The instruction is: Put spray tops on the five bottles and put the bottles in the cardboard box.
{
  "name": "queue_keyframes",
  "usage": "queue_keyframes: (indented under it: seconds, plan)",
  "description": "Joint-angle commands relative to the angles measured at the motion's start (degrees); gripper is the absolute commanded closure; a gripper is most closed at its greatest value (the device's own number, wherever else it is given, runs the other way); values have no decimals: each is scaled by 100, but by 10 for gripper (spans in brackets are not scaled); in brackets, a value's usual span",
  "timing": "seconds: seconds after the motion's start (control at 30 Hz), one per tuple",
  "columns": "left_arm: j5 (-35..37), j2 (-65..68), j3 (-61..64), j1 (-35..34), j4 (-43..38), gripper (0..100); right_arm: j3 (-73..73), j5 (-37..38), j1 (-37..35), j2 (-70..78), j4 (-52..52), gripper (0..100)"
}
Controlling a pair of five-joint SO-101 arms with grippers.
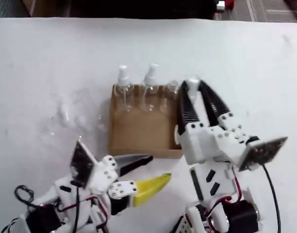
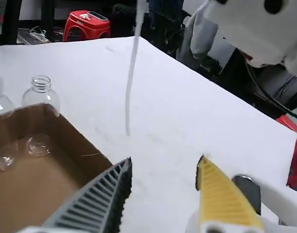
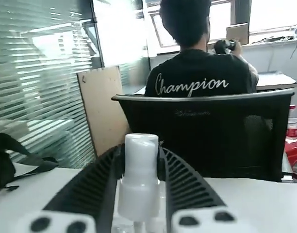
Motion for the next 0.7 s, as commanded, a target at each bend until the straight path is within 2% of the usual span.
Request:
queue_keyframes:
  seconds: [0.0,0.3,0.5,0.67]
  plan:
    - [-536,22,185,119,-536,793,97,53,-716,-13,-40,983]
    - [-580,22,668,-1402,-1160,791,176,668,-1648,-13,277,983]
    - [-571,22,747,-2018,-1266,789,176,853,-1921,13,277,983]
    - [-571,22,1196,-2607,-2101,791,176,888,-1921,4,286,983]
